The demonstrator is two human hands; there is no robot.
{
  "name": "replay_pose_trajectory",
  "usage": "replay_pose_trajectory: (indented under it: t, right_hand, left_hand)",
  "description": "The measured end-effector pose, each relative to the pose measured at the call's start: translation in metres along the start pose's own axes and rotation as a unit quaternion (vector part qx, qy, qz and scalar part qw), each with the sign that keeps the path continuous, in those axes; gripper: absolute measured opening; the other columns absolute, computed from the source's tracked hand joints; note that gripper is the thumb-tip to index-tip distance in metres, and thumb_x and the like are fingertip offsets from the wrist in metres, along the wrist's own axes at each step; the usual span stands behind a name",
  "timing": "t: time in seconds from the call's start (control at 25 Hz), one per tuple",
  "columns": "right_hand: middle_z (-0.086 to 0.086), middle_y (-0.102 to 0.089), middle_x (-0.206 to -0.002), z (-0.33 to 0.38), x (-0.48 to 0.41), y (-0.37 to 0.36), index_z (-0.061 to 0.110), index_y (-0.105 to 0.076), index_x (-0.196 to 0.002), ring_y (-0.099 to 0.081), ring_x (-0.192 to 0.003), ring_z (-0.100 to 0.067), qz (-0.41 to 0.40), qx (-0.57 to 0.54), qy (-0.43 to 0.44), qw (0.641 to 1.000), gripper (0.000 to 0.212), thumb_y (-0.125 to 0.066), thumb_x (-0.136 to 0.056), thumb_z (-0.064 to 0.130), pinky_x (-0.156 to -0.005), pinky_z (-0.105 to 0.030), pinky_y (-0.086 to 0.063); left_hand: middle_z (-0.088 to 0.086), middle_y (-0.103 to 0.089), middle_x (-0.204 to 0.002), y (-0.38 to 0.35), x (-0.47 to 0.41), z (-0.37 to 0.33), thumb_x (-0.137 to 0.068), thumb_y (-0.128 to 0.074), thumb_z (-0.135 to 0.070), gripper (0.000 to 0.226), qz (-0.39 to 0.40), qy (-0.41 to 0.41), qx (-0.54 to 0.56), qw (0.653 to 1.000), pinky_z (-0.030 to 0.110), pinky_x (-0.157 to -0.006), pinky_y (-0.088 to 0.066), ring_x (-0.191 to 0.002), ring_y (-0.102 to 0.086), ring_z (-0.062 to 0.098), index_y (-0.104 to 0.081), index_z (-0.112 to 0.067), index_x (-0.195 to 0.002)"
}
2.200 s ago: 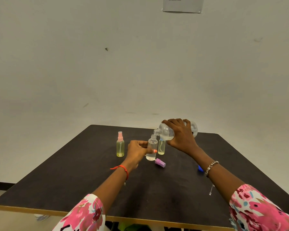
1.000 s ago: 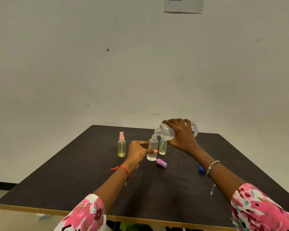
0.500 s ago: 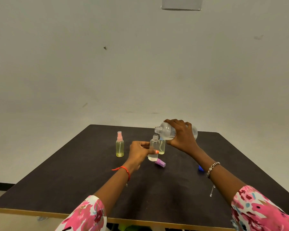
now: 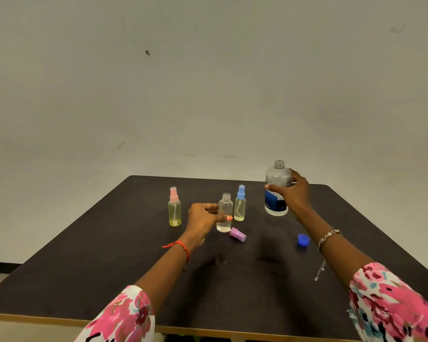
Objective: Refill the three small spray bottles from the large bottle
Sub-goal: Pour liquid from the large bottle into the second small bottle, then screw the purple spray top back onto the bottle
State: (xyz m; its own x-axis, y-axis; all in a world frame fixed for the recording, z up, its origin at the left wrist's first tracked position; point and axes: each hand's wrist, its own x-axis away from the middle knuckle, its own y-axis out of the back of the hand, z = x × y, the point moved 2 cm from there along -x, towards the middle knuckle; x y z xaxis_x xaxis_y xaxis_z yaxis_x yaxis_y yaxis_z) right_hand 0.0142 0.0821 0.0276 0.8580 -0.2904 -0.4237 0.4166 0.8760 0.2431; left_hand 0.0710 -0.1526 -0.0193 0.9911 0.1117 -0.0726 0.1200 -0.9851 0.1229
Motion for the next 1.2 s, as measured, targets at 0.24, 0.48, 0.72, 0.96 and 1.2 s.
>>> replay_pose_trajectory:
  t: [0.24,0.48,0.72,0.96,1.2]
  right_hand:
    - [-0.017,-0.057,-0.122,-0.031,0.001,0.001,0.005,-0.054,-0.118,-0.055,-0.111,-0.032,-0.010,0.022,-0.048,0.999,0.069,-0.086,-0.059,0.020,-0.094,-0.045,-0.050]
    - [-0.019,-0.054,-0.124,-0.045,-0.003,0.006,0.002,-0.051,-0.121,-0.052,-0.113,-0.033,-0.030,0.062,-0.063,0.996,0.072,-0.085,-0.060,0.021,-0.097,-0.047,-0.047]
    - [-0.021,-0.036,-0.137,-0.042,0.000,0.009,0.002,-0.033,-0.135,-0.038,-0.127,-0.035,-0.027,0.084,-0.096,0.991,0.092,-0.085,-0.061,0.022,-0.103,-0.046,-0.038]
    - [-0.018,-0.052,-0.112,-0.007,0.023,-0.010,0.003,-0.055,-0.105,-0.052,-0.101,-0.027,-0.058,0.120,0.147,0.980,0.038,-0.074,-0.073,0.011,-0.084,-0.033,-0.042]
    - [-0.015,-0.061,-0.103,-0.019,0.055,-0.063,0.000,-0.060,-0.104,-0.056,-0.088,-0.021,0.325,0.259,0.096,0.905,0.037,-0.072,-0.076,0.021,-0.080,-0.031,-0.048]
  left_hand:
    - [0.009,-0.071,-0.101,-0.003,-0.007,0.007,-0.061,-0.080,-0.002,0.042,-0.009,0.013,0.006,1.000,0.016,-0.067,-0.049,-0.081,-0.064,0.010,-0.067,-0.006,-0.101]
    - [0.010,-0.070,-0.103,-0.007,-0.009,0.006,-0.062,-0.079,-0.001,0.044,-0.009,0.014,0.009,1.000,0.021,-0.074,-0.050,-0.086,-0.063,0.012,-0.066,-0.004,-0.104]
    - [0.011,-0.069,-0.106,-0.008,-0.007,0.006,-0.062,-0.078,-0.001,0.045,-0.010,0.015,0.014,1.000,0.033,-0.087,-0.052,-0.096,-0.065,0.018,-0.065,-0.002,-0.105]
    - [0.011,-0.068,-0.106,-0.006,-0.003,0.003,-0.062,-0.079,-0.002,0.047,-0.021,0.006,0.020,1.000,0.026,-0.078,-0.051,-0.089,-0.063,0.014,-0.064,-0.002,-0.107]
    - [0.013,-0.069,-0.103,-0.001,-0.001,0.000,-0.062,-0.078,0.000,0.046,-0.031,-0.002,0.029,0.999,0.023,-0.073,-0.051,-0.086,-0.064,0.015,-0.064,0.000,-0.106]
